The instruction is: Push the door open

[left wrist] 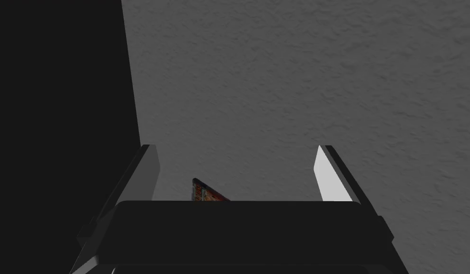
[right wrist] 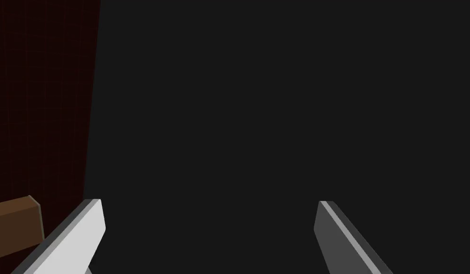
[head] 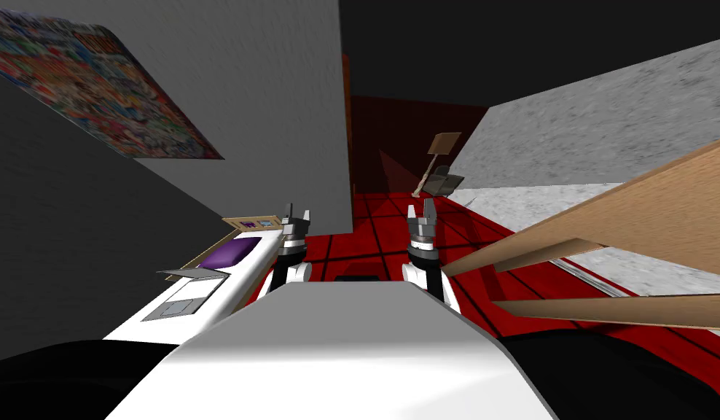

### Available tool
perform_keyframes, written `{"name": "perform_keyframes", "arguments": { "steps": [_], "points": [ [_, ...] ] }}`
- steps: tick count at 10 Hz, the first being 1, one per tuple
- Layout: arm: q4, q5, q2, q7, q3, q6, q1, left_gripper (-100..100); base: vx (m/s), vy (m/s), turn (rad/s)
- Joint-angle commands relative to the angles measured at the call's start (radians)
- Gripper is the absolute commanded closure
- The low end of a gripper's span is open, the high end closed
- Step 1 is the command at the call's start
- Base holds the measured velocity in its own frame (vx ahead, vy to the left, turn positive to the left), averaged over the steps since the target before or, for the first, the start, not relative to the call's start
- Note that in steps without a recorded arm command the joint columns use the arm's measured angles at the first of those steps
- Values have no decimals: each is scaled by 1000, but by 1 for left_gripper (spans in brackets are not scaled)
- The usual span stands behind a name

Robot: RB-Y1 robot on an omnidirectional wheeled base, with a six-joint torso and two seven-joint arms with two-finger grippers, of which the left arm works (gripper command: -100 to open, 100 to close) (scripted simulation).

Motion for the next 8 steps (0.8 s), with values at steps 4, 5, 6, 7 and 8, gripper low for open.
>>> {"name": "perform_keyframes", "arguments": {
  "steps": [4, 5, 6, 7, 8],
  "points": [
    [46, 24, 30, 35, 11, -15, -4, -100, 160, -101, 72],
    [58, 30, 36, 44, 14, -18, -5, -100, 187, -123, 86],
    [70, 37, 43, 54, 17, -22, -6, -100, 169, -146, 90],
    [87, 46, 50, 67, 21, -28, -7, -100, 205, -160, 94],
    [99, 52, 54, 75, 24, -31, -8, -100, 241, -131, 84]
  ]
}}
